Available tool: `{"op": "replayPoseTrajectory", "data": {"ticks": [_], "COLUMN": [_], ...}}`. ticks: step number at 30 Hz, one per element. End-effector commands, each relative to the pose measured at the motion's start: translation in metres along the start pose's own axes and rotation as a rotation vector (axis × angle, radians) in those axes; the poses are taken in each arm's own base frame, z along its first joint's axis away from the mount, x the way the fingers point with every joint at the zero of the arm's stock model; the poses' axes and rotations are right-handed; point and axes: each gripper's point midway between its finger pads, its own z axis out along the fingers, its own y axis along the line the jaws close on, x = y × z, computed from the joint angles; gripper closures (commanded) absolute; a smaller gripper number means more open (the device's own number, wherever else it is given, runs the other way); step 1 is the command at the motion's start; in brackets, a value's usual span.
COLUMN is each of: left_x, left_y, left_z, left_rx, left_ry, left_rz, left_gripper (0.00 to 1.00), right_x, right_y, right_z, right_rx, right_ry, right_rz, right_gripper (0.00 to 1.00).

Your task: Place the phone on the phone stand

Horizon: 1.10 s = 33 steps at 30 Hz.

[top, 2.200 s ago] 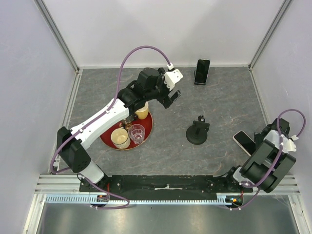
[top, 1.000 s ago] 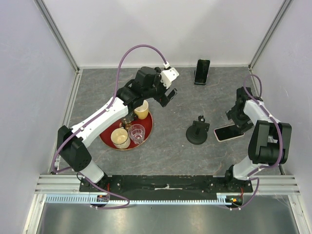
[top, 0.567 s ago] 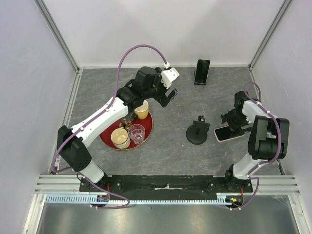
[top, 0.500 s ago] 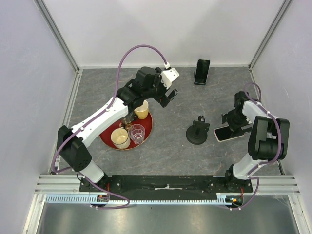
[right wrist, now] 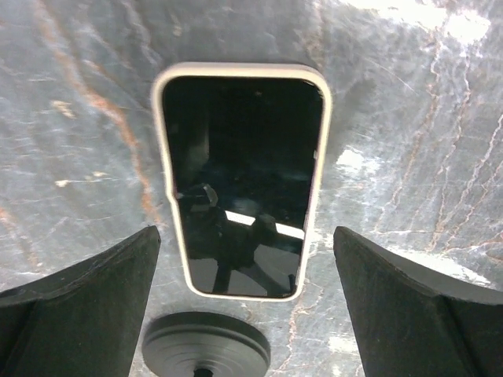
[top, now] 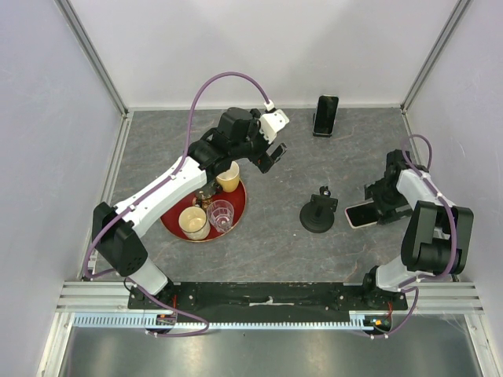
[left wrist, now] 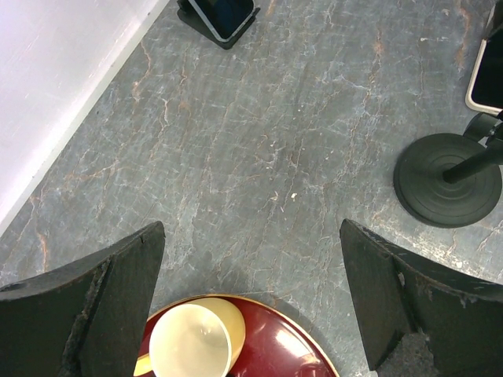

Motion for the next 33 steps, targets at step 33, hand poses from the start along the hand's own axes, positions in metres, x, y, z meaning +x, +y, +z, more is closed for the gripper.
{"op": "replayPoseTrajectory", "data": {"ticks": [33], "left_x": [-0.014], "left_y": [-0.008], "left_z": [-0.005], "left_rx": [0.051], "left_ry": [-0.045], "left_rz": [-0.011], "left_gripper": [0.02], "right_x": [0.006], "right_y": [0.016], "right_z": [0.019], "right_rx": [-0.184], "right_ry": [0.053], "right_rz": [0.047], "right_gripper": [0.02]}}
